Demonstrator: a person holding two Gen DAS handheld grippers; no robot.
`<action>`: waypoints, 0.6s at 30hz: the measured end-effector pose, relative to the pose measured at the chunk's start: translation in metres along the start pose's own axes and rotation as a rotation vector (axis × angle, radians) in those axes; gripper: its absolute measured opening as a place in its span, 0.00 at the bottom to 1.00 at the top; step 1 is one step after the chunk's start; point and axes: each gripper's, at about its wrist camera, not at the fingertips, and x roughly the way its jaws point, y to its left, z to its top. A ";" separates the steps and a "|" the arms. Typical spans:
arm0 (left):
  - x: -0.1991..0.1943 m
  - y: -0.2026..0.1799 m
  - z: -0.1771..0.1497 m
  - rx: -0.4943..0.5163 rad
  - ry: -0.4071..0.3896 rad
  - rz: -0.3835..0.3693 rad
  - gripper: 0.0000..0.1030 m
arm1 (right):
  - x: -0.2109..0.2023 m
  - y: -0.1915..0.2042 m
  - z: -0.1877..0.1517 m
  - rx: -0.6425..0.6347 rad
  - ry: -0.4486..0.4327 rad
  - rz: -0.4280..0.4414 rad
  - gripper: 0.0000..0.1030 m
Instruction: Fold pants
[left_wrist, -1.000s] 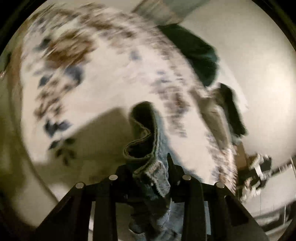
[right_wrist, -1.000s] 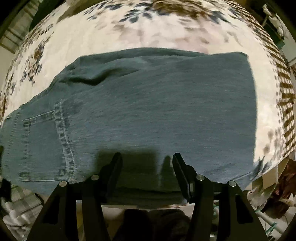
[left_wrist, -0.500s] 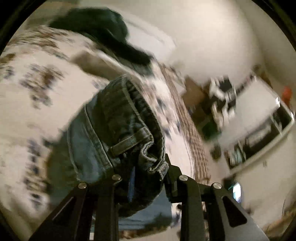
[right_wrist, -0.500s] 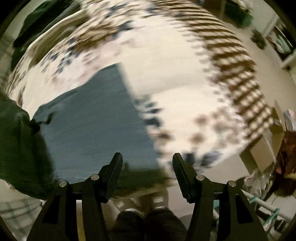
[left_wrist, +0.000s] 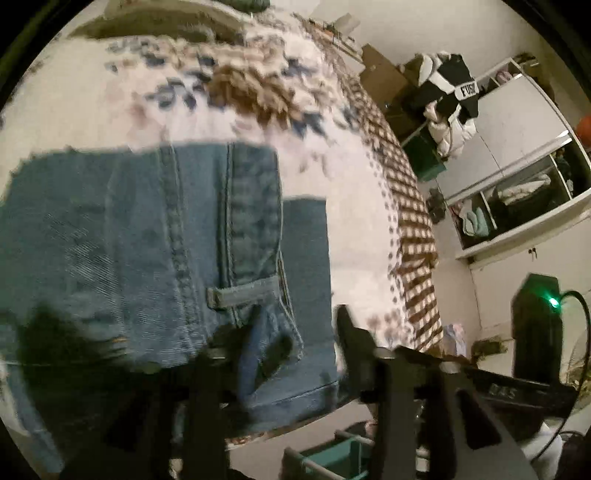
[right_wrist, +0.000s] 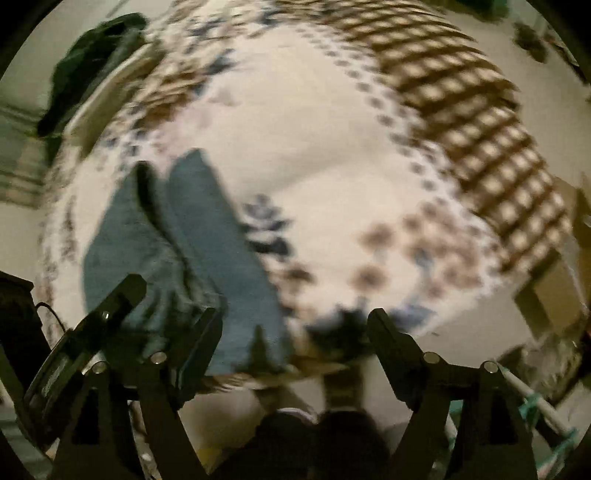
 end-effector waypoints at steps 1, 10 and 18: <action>-0.011 -0.003 0.003 0.009 -0.003 0.045 0.78 | 0.001 0.006 0.004 -0.015 0.000 0.036 0.81; -0.080 0.061 0.012 -0.063 -0.092 0.295 0.91 | 0.063 0.083 0.041 -0.172 0.116 0.212 0.80; -0.024 0.159 -0.003 -0.237 0.094 0.313 0.91 | 0.105 0.106 0.035 -0.206 0.136 0.258 0.61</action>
